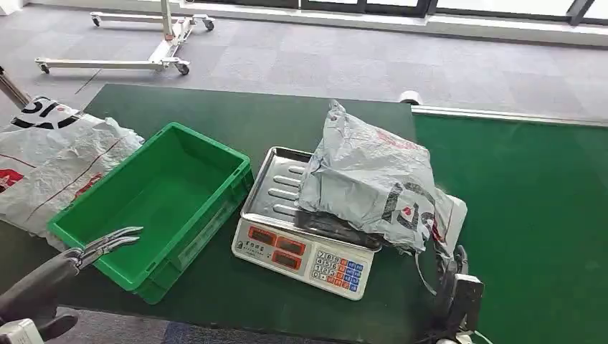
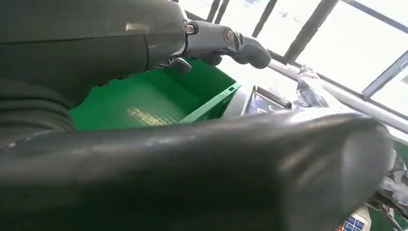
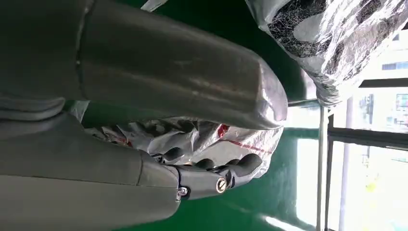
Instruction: Moved the parcel from conveyor to table for the left to box.
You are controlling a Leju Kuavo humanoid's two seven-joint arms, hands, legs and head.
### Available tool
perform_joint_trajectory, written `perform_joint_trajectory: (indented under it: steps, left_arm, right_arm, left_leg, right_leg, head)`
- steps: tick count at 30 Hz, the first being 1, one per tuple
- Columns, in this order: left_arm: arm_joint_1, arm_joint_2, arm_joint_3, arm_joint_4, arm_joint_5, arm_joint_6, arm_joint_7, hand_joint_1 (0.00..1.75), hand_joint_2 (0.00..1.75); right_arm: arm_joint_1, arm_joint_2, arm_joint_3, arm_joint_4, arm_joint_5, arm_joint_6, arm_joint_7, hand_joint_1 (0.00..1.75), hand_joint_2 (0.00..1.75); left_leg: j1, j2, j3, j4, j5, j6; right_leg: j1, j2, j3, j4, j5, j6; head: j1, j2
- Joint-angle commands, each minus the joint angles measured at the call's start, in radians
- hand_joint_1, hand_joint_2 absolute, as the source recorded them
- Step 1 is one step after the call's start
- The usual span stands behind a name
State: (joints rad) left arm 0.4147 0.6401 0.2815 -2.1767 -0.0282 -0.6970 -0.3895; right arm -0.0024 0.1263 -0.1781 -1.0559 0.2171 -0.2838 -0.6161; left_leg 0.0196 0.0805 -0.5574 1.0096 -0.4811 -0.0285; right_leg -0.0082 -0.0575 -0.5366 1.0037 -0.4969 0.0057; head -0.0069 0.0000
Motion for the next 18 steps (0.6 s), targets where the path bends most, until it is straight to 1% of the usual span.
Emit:
perform_joint_trajectory:
  steps: [1,3,4,5,7,8,10,13,16,17,18]
  left_arm:
    - [-0.019,-0.047,0.015,0.032,-0.004,-0.004,0.002,0.00,0.00]
    - [-0.019,-0.047,0.015,0.032,-0.004,-0.004,0.002,0.00,0.00]
    - [-0.019,-0.047,0.015,0.032,-0.004,-0.004,0.002,0.00,0.00]
    - [-0.019,-0.047,0.015,0.032,-0.004,-0.004,0.002,0.00,0.00]
    - [-0.019,-0.047,0.015,0.032,-0.004,-0.004,0.002,0.00,0.00]
    - [-0.019,-0.047,0.015,0.032,-0.004,-0.004,0.002,0.00,0.00]
    - [-0.019,-0.047,0.015,0.032,-0.004,-0.004,0.002,0.00,0.00]
    - [-0.019,-0.047,0.015,0.032,-0.004,-0.004,0.002,0.00,0.00]
    - [-0.019,-0.047,0.015,0.032,-0.004,-0.004,0.002,0.00,0.00]
    - [-0.019,-0.047,0.015,0.032,-0.004,-0.004,0.002,0.00,0.00]
    - [-0.019,-0.047,0.015,0.032,-0.004,-0.004,0.002,0.00,0.00]
  right_arm:
    - [-0.023,0.012,-0.020,0.075,-0.005,0.001,0.007,0.00,0.00]
    - [-0.023,0.012,-0.020,0.075,-0.005,0.001,0.007,0.00,0.00]
    - [-0.023,0.012,-0.020,0.075,-0.005,0.001,0.007,0.00,0.00]
    - [-0.023,0.012,-0.020,0.075,-0.005,0.001,0.007,0.00,0.00]
    - [-0.023,0.012,-0.020,0.075,-0.005,0.001,0.007,0.00,0.00]
    - [-0.023,0.012,-0.020,0.075,-0.005,0.001,0.007,0.00,0.00]
    - [-0.023,0.012,-0.020,0.075,-0.005,0.001,0.007,0.00,0.00]
    - [-0.023,0.012,-0.020,0.075,-0.005,0.001,0.007,0.00,0.00]
    - [-0.023,0.012,-0.020,0.075,-0.005,0.001,0.007,0.00,0.00]
    - [-0.023,0.012,-0.020,0.075,-0.005,0.001,0.007,0.00,0.00]
    - [-0.023,0.012,-0.020,0.075,-0.005,0.001,0.007,0.00,0.00]
  left_leg:
    - [-0.001,-0.005,-0.004,-0.002,0.003,0.002]
    - [0.000,-0.003,-0.001,-0.001,0.001,0.001]
    - [-0.001,-0.007,-0.005,-0.002,0.004,0.002]
    - [-0.001,-0.004,-0.003,-0.002,0.002,0.001]
    - [-0.001,-0.005,-0.004,-0.002,0.003,0.002]
    - [0.000,-0.003,-0.001,-0.001,0.001,0.001]
    - [-0.001,-0.008,-0.006,-0.003,0.004,0.002]
    - [0.000,-0.005,-0.004,-0.002,0.003,0.002]
    - [-0.001,-0.006,-0.005,-0.003,0.004,0.002]
    - [0.000,-0.003,-0.002,-0.001,0.001,0.001]
    - [-0.001,-0.006,-0.005,-0.002,0.004,0.002]
  right_leg:
    - [0.000,0.004,-0.005,-0.001,0.003,0.000]
    - [0.000,0.003,-0.002,-0.001,0.001,0.000]
    - [0.000,0.004,-0.005,-0.002,0.003,0.000]
    - [-0.001,0.004,-0.003,-0.001,0.002,0.000]
    - [-0.001,0.004,-0.005,-0.001,0.003,0.000]
    - [0.000,0.003,-0.001,-0.001,0.001,0.000]
    - [-0.001,0.005,-0.006,-0.002,0.004,-0.001]
    - [0.000,0.004,-0.004,-0.001,0.002,0.000]
    - [-0.001,0.005,-0.005,-0.002,0.003,0.000]
    - [0.000,0.003,-0.002,-0.001,0.001,0.000]
    - [-0.001,0.005,-0.005,-0.001,0.003,0.000]
  head:
    - [0.000,0.000]
    - [0.000,0.000]
    - [0.000,0.000]
    - [0.000,0.000]
    - [0.000,0.000]
    - [0.000,0.000]
    - [0.000,0.000]
    - [0.000,0.000]
    - [0.000,0.000]
    - [0.000,0.000]
    - [0.000,0.000]
